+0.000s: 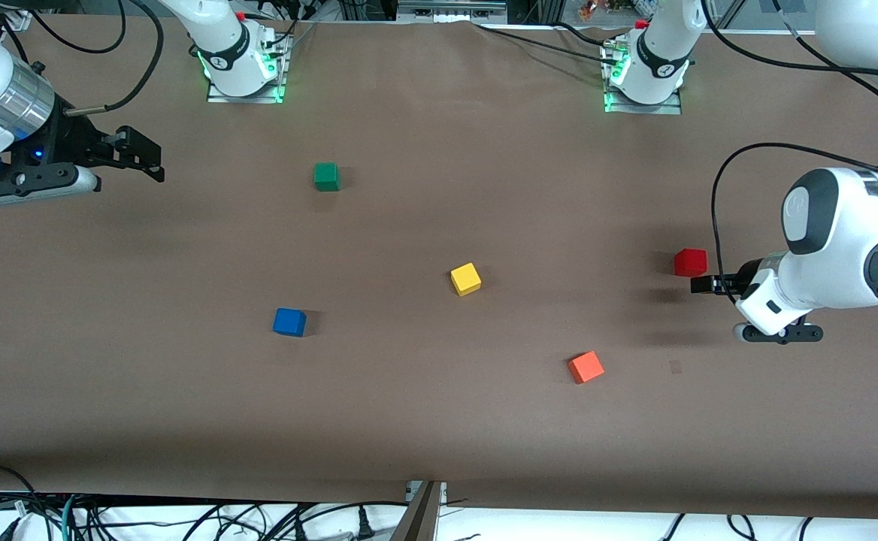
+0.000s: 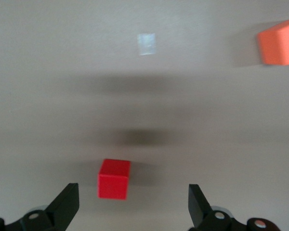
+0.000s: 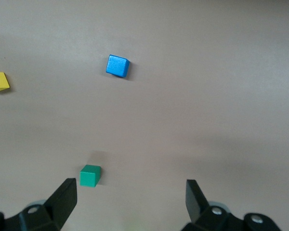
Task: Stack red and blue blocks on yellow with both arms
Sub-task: 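Reach the left gripper down to the red block and grasp it, then carry the red block with the left gripper over the yellow block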
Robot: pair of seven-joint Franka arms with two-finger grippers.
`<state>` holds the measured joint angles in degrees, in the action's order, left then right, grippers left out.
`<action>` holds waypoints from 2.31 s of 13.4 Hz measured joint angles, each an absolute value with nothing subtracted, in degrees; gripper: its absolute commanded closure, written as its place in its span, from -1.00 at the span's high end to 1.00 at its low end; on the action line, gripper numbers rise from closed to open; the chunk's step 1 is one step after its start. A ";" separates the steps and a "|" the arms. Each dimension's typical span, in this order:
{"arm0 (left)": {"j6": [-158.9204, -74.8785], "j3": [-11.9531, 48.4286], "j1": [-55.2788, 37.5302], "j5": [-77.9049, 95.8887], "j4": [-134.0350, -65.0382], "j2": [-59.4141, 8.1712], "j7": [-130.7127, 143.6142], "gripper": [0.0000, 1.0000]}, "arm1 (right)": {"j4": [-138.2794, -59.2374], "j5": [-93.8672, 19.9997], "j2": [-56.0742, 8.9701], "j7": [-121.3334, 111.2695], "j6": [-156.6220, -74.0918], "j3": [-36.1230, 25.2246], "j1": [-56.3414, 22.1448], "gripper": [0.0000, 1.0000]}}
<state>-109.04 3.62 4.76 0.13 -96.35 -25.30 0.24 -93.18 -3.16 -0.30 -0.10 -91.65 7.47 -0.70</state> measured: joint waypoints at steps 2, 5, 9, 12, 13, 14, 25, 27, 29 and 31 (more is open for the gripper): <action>-112.87 3.62 6.35 0.13 -102.34 -24.34 -1.35 1.00 | -93.18 -3.16 -0.33 -0.10 -91.62 7.46 -0.70 1.00; -119.66 3.70 6.76 0.13 -109.98 -23.08 -3.40 1.00 | -93.18 -3.16 -0.40 -0.10 -91.60 7.39 -0.70 1.00; -125.75 3.71 7.71 0.13 -116.92 -21.91 -6.85 1.00 | -93.18 -3.16 -0.40 -0.10 -91.59 7.30 -0.69 1.00; -129.31 3.73 7.93 0.13 -120.66 -20.92 -7.51 1.00 | -93.18 -3.16 -0.40 -0.10 -91.59 7.29 -0.69 1.00; -130.44 3.76 7.93 0.13 -121.76 -20.63 -7.57 1.00 | -93.18 -3.16 -0.40 -0.10 -91.59 7.29 -0.69 1.00; -131.75 3.79 7.93 0.13 -122.86 -20.49 -7.61 1.00 | -93.18 -3.16 -0.40 -0.10 -91.56 7.29 -0.69 1.00; -136.51 3.92 7.93 0.09 -127.14 -19.96 -9.38 -0.92 | -93.18 -3.16 -0.48 -0.10 -91.09 7.24 -0.68 1.00; -136.41 4.16 7.93 0.09 -126.87 -19.66 -9.41 -0.92 | -93.18 -3.16 -0.48 -0.10 -91.09 7.24 -0.68 1.00; -133.28 6.22 7.92 0.09 -123.70 -18.52 -9.41 -0.92 | -93.18 -3.16 -0.48 -0.10 -91.12 7.24 -0.68 1.00; -125.91 9.64 7.60 0.10 -116.72 -17.55 -7.77 -0.90 | -93.18 -3.16 -0.48 -0.10 -91.12 7.23 -0.67 1.00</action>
